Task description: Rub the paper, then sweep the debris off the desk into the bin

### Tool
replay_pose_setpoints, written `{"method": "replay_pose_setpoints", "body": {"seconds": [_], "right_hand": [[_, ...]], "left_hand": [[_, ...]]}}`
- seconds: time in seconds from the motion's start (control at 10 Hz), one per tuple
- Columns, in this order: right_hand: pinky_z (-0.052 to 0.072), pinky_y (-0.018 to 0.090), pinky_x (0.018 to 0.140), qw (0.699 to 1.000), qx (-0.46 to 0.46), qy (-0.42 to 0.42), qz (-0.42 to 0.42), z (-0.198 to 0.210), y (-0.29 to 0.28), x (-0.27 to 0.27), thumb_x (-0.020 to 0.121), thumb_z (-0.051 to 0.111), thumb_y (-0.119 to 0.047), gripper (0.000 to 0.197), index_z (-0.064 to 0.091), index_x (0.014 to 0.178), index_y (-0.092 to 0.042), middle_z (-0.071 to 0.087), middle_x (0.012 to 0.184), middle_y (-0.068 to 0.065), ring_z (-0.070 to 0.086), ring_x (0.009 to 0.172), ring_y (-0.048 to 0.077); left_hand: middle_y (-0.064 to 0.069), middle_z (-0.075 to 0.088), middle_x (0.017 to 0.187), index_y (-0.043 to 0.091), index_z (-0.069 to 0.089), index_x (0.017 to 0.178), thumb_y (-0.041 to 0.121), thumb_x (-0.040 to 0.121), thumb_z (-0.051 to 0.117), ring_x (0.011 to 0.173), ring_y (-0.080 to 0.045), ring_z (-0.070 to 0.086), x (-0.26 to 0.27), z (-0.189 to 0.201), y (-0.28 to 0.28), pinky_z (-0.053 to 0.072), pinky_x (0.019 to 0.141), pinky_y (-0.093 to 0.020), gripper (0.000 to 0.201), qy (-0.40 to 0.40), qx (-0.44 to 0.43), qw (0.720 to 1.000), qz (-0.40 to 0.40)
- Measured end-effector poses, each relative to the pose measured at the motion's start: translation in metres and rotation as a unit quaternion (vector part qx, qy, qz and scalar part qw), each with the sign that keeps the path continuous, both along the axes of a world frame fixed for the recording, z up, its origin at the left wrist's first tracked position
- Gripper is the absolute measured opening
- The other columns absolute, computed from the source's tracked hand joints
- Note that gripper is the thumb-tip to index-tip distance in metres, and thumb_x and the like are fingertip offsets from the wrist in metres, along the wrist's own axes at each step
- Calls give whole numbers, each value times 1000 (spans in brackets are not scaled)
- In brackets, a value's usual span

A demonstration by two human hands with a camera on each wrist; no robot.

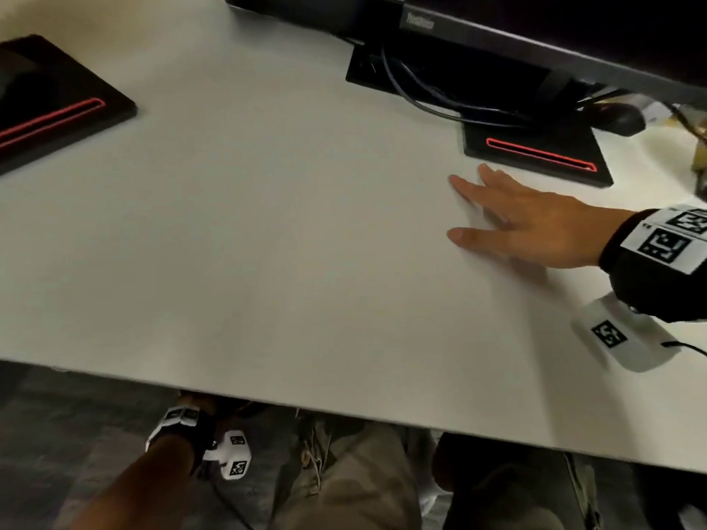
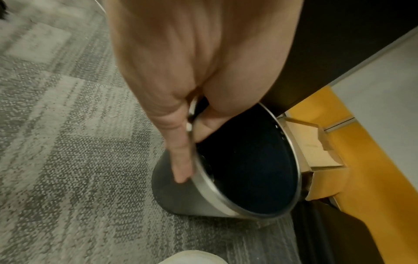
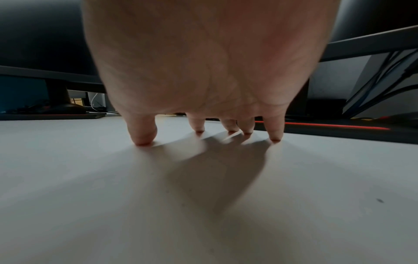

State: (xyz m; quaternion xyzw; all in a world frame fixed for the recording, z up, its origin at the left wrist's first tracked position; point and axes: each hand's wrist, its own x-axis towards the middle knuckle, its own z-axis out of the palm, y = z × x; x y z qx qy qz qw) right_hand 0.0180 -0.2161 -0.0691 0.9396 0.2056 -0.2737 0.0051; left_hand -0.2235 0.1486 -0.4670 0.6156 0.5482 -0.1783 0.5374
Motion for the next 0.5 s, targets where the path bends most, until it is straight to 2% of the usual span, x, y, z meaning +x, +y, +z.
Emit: {"method": "replay_pose_setpoints", "body": {"seconds": [0.1, 0.2, 0.3, 0.4, 0.5], "right_hand": [[5, 44, 131, 1000, -3, 0, 1, -1, 0, 0, 87, 37, -88, 90, -10, 160, -63, -21, 175, -15, -10, 163, 10], [3, 45, 130, 1000, 2, -3, 4, -2, -1, 1, 87, 36, -88, 91, -10, 161, -62, -21, 175, -14, -14, 162, 10], [4, 47, 131, 1000, 14, -4, 4, -6, -3, 4, 84, 38, -93, 93, -5, 161, -63, -17, 177, -14, -13, 163, 9], [8, 46, 132, 999, 36, -6, -20, 1, -3, 7, 81, 43, -94, 92, 9, 162, -64, -6, 178, -14, 0, 165, 13], [26, 40, 127, 994, 97, -28, -37, 6, -10, 2, 86, 51, -86, 82, 35, 160, -54, 15, 176, -11, 28, 159, 21]], "left_hand": [[-6, 31, 171, 41, 32, 162, 65, 96, 58, 144, -31, 49, 0, 27, -9, 48, 105, -33, 74, -10, 44, 998, -49], [-4, 45, 164, 49, 47, 153, 56, 92, 66, 137, -29, 57, 9, 54, -12, 52, 104, -30, 64, 25, 56, 991, -118], [-4, 29, 172, 49, 25, 161, 38, 93, 72, 151, -29, 42, 13, 58, -14, 42, 120, -36, 84, 3, 66, 988, -140], [-5, -12, 176, 29, -7, 167, 54, 91, 67, 163, -30, 11, 11, 84, -11, 25, 129, -37, 109, -47, 116, 959, -256], [-5, 9, 174, 5, 8, 165, 87, 51, 66, 158, -31, 27, 21, 59, -3, 30, 128, -44, 151, -40, 120, 939, -321]]}}
